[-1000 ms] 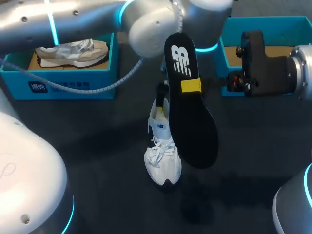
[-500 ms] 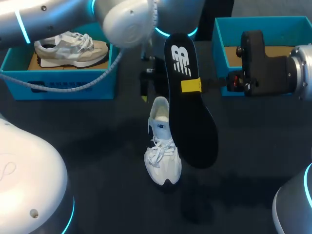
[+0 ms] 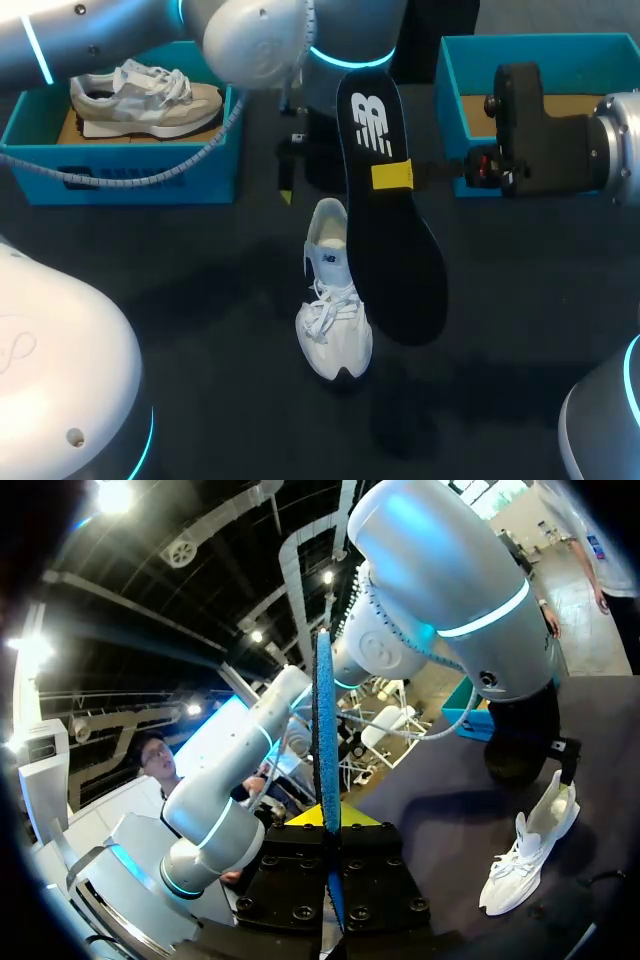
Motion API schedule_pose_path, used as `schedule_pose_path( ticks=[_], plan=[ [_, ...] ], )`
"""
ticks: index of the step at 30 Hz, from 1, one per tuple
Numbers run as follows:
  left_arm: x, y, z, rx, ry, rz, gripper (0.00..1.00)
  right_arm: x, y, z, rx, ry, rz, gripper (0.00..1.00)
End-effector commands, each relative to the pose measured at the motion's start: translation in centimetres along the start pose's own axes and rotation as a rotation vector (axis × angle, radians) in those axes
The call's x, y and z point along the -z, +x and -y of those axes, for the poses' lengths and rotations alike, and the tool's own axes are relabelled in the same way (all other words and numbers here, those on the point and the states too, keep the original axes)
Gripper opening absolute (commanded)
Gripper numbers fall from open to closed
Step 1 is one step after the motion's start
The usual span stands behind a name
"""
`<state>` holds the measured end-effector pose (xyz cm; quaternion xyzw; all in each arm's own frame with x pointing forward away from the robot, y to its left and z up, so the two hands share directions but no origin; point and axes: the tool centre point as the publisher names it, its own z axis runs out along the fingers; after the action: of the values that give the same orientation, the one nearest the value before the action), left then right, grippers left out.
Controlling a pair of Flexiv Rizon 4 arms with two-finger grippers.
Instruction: Take the shoe out of the shoebox, open the shoe tongue, remove and reinsert the insole, then place the shoe into the shoebox
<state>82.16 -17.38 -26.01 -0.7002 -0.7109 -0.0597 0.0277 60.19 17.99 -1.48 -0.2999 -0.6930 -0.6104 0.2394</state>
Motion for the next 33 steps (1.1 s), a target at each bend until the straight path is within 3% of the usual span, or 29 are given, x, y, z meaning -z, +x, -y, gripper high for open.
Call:
schedule_pose_path(
  ticks=[1, 11, 27, 31, 33],
  plan=[
    [-0.3, 0.6, -0.7, 0.053, 0.040, 0.117, 1.00, -0.2, -0.9, -0.5, -0.038, 0.003, 0.016, 0.00],
    [1.7, 2.1, -2.2, 0.114, 0.102, 0.383, 1.00, 0.8, -4.0, -3.6, -0.121, -0.028, 0.016, 0.00],
    [7.7, 2.7, -3.4, 0.070, 0.125, 0.921, 1.00, 3.2, -10.0, -7.5, -0.340, -0.180, 0.034, 0.00],
    [8.5, 2.5, -3.1, 0.062, 0.134, 0.993, 1.00, 3.5, -12.0, -8.5, -0.385, -0.190, 0.045, 0.00],
    [8.7, 2.2, -2.9, 0.059, 0.135, 1.004, 1.00, 3.8, -13.1, -8.9, -0.400, -0.254, 0.032, 0.00]
  ],
)
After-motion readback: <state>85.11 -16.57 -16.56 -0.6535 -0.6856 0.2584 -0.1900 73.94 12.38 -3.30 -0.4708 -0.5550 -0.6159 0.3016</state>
